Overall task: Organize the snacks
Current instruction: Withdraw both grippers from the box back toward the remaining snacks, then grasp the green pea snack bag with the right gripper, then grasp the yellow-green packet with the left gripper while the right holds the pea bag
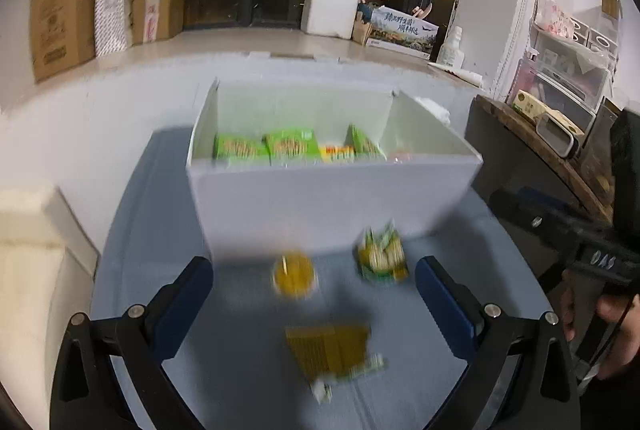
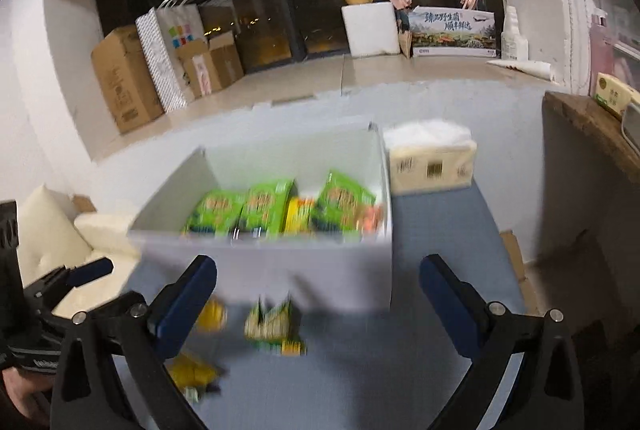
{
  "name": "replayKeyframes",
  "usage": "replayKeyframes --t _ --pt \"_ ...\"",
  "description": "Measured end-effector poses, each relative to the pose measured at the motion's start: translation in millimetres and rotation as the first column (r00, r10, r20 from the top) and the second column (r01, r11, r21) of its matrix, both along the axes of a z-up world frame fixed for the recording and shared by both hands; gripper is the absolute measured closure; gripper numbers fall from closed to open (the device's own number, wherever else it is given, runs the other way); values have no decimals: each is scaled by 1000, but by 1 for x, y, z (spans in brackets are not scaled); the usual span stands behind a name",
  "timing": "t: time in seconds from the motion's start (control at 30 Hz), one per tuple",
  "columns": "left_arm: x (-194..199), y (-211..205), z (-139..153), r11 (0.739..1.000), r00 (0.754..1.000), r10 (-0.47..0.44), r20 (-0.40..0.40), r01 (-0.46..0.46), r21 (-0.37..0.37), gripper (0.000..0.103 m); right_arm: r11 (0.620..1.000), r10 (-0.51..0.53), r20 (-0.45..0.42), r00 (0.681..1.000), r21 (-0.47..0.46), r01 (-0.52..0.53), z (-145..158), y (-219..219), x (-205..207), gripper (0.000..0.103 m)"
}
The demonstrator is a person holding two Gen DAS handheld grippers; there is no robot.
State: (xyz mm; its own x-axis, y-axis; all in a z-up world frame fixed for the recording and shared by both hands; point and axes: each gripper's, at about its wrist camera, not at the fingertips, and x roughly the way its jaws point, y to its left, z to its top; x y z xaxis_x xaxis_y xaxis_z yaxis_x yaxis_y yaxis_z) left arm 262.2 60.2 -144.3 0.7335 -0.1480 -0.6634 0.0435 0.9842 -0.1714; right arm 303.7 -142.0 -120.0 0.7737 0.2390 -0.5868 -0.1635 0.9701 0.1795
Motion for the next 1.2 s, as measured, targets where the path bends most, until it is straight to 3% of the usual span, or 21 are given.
replayKeyframes --t 0.23,0.53,0.57,0.63,0.7,0.83,1.2 --pt "-45 -6 -34 999 999 18 -51 -19 -26 0 999 39 -111 993 -14 -41 -51 20 -19 0" --pt "-62 -3 -47 998 996 39 -79 -44 -54 0 993 94 -138 986 -61 -103 -72 57 18 0" --pt "-64 -2 -48 997 996 41 -81 -45 -56 0 992 92 -143 985 -70 -103 -75 60 24 2" --pt "-68 1 -51 997 995 45 -89 -51 -62 0 991 82 -172 982 -87 -98 -80 67 38 27" --pt "-70 3 -55 996 994 49 -99 -56 -71 0 991 79 -213 974 -84 -99 -88 72 51 39" --pt "-71 8 -60 995 992 52 -111 -62 -81 0 991 83 -207 975 -85 -102 -93 78 59 52" --pt "-52 -11 -58 997 993 18 -113 -26 -69 0 993 94 -132 987 -58 -103 -72 55 17 53"
